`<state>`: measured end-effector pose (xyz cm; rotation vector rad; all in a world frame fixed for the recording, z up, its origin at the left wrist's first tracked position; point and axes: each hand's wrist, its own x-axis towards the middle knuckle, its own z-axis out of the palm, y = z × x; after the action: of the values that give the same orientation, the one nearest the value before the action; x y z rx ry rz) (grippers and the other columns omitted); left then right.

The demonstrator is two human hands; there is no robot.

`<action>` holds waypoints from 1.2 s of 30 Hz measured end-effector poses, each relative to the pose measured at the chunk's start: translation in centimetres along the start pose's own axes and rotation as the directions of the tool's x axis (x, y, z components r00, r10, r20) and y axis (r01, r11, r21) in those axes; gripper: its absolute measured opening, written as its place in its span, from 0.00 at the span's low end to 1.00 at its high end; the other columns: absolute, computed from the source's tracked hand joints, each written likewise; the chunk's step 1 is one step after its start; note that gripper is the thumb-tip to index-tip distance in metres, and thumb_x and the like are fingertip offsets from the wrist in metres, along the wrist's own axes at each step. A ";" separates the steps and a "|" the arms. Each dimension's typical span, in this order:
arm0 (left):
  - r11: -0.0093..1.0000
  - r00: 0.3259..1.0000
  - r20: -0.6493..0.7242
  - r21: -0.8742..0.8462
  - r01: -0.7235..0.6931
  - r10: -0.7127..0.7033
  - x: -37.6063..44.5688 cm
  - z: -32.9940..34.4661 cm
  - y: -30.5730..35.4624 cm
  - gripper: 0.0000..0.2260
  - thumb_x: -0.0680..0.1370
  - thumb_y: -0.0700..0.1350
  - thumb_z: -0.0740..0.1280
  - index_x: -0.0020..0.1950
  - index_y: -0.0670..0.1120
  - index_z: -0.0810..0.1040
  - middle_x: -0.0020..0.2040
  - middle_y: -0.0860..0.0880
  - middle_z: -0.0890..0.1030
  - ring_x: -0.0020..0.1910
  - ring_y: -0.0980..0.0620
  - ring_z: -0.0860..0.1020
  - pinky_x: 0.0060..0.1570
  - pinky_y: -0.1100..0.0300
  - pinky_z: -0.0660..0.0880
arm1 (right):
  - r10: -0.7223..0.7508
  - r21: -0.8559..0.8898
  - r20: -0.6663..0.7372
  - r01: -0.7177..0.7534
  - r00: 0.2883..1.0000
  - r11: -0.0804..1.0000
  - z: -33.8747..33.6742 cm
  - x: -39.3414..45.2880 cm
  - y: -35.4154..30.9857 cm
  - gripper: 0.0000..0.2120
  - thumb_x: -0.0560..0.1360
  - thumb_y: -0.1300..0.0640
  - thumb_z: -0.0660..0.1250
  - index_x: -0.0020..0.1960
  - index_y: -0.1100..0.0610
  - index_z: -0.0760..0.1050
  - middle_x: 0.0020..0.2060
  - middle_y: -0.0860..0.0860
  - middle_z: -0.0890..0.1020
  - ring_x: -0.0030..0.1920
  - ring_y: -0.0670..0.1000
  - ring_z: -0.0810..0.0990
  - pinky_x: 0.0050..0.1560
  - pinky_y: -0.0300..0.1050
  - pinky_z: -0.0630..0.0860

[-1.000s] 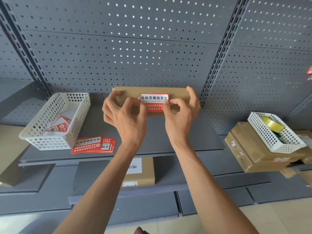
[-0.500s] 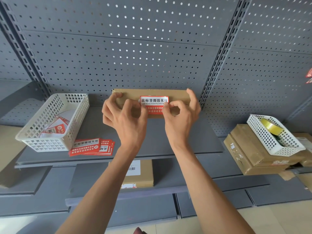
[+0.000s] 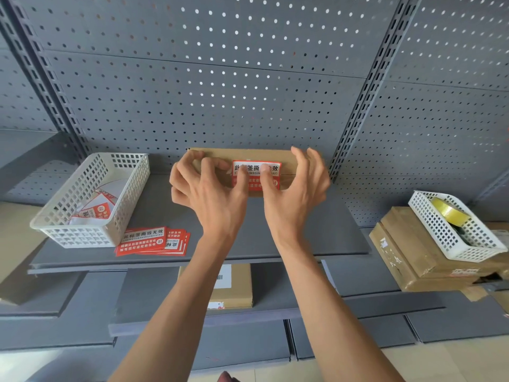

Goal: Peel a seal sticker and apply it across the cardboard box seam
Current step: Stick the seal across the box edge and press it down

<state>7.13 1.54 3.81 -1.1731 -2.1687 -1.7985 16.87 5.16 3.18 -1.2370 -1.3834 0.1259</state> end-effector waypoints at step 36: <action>0.984 0.988 -0.113 -0.154 0.085 -0.103 0.7 1.4 0.7 0.03 0.75 0.49 0.70 0.44 0.51 0.78 0.59 0.53 0.71 0.68 0.47 0.63 0.66 0.41 0.58 | 0.094 0.026 -0.083 -0.093 0.992 0.995 1.7 1.3 0.3 0.11 0.75 0.46 0.72 0.57 0.45 0.80 0.67 0.47 0.73 0.68 0.55 0.66 0.60 0.53 0.64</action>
<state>7.57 3.11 4.36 -0.9741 -2.0873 -2.0441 16.13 7.19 3.36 -1.2752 -1.2490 0.1519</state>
